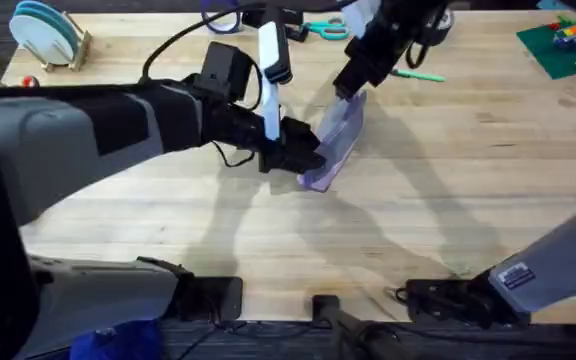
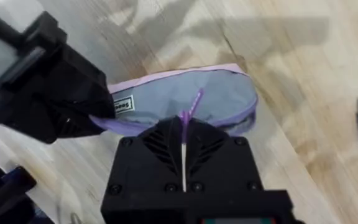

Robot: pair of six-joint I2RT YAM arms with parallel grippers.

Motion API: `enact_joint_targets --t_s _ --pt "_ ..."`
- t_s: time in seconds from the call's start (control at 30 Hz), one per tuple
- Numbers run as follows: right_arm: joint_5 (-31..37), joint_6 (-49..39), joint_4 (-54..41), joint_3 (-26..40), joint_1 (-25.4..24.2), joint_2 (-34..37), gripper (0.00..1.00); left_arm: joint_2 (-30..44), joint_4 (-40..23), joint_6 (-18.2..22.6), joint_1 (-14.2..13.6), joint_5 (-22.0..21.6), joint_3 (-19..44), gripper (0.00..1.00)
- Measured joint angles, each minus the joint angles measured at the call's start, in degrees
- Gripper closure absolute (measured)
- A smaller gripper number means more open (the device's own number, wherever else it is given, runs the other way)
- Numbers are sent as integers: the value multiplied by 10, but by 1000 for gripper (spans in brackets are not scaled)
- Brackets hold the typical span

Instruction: Unzip the bag, pick up the pens from the table one at a time and place them inside, then zip the bag closed.

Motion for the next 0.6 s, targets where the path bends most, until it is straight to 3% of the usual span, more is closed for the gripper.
enact_joint_targets --t_s 0.2,0.6 --pt "2 0 -8 0 -4 -37 971 0 0 0 0 0 0 958" --pt "7 0 -14 -5 -5 -45 972 0 0 0 0 0 0 958"
